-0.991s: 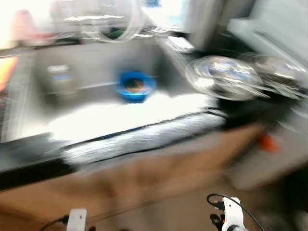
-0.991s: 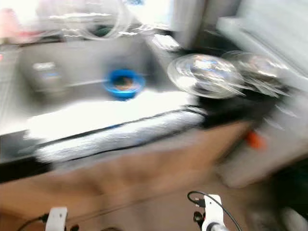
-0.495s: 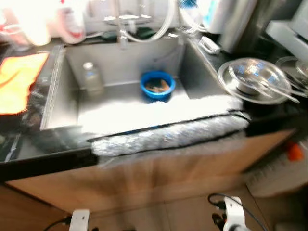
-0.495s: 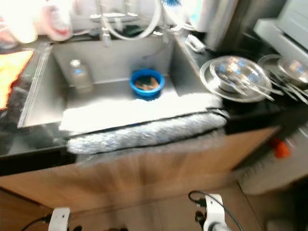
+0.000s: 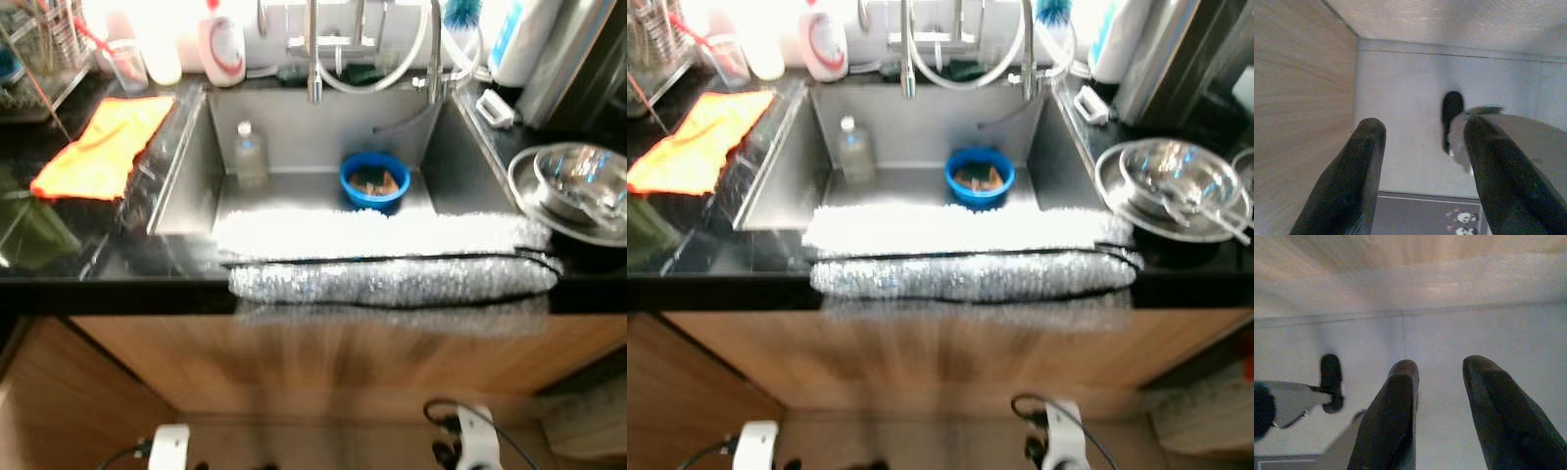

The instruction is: Kitchen organization

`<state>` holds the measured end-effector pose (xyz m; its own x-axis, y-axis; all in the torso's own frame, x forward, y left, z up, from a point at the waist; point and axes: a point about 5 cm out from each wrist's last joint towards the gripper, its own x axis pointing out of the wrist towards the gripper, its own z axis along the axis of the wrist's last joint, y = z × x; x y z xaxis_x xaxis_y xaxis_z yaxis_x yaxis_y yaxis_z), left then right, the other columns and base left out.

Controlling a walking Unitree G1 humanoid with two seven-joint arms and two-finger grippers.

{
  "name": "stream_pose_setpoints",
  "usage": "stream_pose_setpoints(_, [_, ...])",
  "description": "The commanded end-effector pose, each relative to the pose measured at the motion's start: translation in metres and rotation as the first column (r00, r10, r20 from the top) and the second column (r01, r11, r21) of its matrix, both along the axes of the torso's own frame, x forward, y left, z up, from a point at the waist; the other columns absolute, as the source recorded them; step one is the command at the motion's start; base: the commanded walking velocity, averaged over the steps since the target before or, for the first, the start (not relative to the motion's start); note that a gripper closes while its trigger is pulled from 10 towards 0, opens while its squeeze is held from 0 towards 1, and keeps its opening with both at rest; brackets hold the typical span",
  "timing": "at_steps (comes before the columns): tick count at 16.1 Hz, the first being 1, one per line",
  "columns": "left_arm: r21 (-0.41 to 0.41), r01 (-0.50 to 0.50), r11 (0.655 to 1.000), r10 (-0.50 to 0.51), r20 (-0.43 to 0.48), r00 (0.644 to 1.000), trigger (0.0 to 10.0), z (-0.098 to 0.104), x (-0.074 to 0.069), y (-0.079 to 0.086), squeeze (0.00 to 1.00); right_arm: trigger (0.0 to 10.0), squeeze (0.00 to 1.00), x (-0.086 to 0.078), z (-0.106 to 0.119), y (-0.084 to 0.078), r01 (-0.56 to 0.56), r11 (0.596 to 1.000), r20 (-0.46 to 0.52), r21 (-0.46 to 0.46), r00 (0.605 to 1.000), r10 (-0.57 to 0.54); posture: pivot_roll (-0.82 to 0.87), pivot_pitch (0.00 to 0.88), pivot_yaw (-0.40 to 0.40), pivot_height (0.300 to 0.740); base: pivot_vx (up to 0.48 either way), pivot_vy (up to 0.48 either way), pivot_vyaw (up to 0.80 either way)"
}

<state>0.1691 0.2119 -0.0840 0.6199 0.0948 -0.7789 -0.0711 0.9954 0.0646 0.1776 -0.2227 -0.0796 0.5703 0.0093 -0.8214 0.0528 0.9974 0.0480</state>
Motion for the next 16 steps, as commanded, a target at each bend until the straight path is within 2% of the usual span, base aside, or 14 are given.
stream_pose_setpoints(1, [0.016,0.012,1.0,-0.012,-0.01,1.0,10.0,-0.001,-0.0032,0.0022,0.0,10.0,0.0,-0.0009,-0.0005,-0.0001,0.013,1.0,-0.003,0.002,1.0,-0.013,0.1,0.089,-0.041,0.74,0.0,0.0,0.0])
stream_pose_setpoints(16, [0.029,0.047,0.998,-0.047,0.007,0.999,10.0,0.0007,0.0024,-0.0038,0.0,10.0,0.0,0.0015,0.0006,-0.0003,-0.003,1.0,0.002,-0.011,1.0,0.003,0.11,0.1,-0.041,0.74,0.0,0.0,0.0])
